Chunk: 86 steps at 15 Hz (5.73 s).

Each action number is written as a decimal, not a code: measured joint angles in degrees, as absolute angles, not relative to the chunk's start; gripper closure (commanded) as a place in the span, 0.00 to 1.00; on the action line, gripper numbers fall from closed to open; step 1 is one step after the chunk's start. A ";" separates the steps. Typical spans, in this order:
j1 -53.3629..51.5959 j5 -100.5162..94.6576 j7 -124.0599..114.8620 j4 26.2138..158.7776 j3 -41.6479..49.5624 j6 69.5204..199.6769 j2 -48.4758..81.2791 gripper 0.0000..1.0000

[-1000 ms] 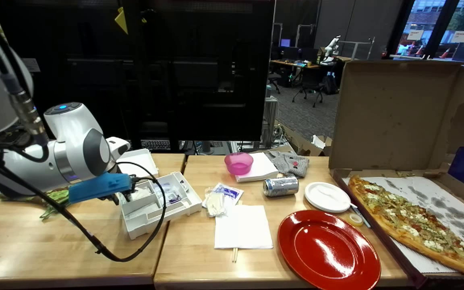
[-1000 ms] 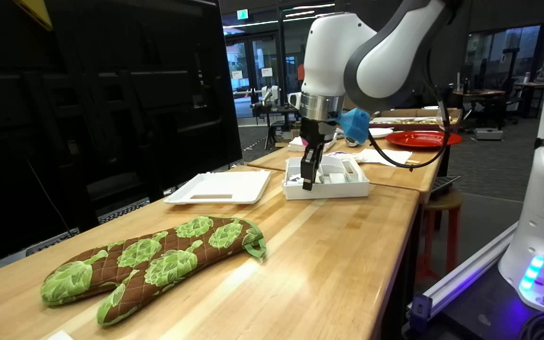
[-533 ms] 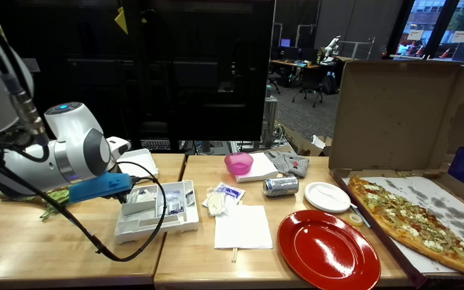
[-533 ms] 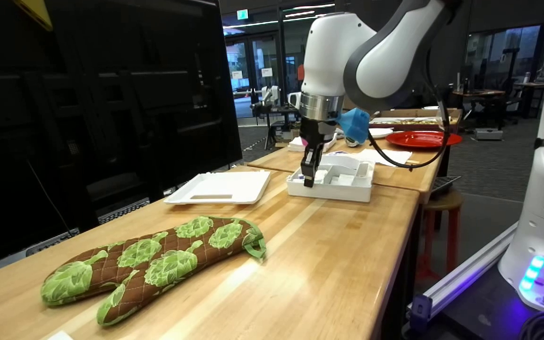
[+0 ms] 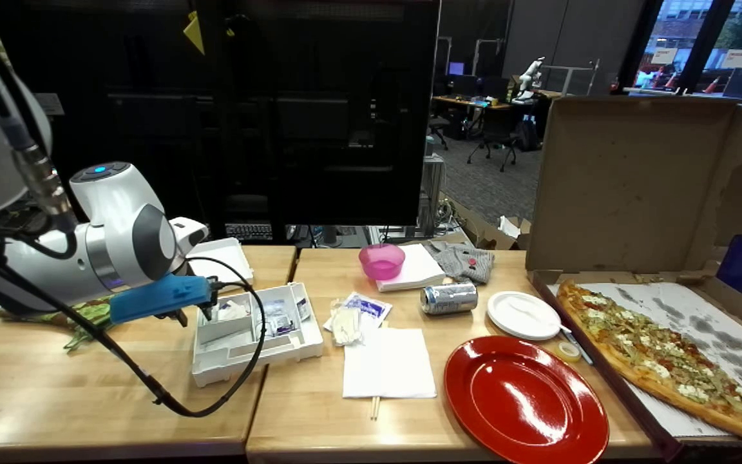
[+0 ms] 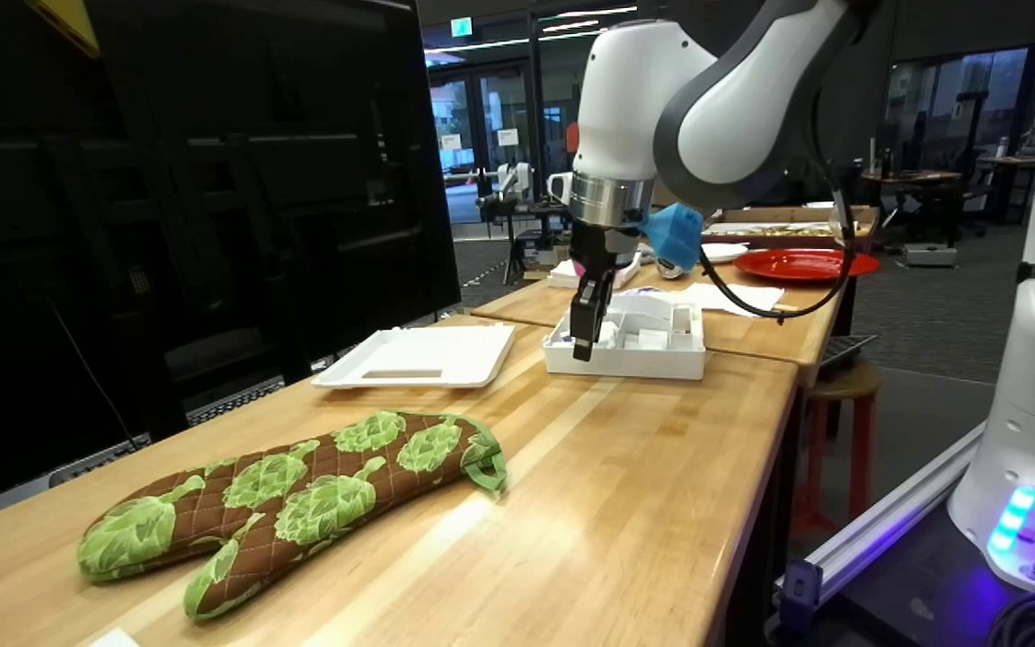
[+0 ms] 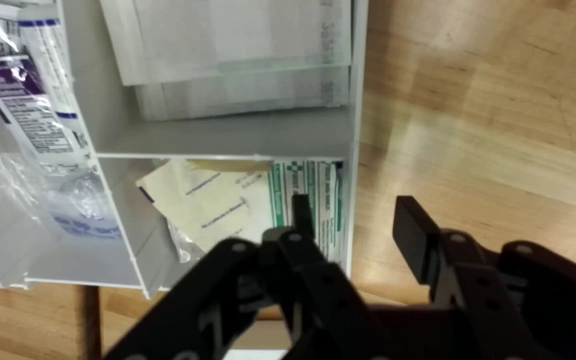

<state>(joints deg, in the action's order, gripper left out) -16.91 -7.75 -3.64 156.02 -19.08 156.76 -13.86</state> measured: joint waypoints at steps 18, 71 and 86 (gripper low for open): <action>-17.46 -0.88 4.71 154.63 -13.52 156.76 -15.59 0.00; -17.23 5.77 15.30 150.68 -9.16 156.29 -6.84 0.74; -17.15 5.57 14.96 149.92 -10.38 156.02 -7.36 0.99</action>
<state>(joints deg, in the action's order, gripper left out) -17.15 5.57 14.96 149.92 -10.38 156.02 -7.36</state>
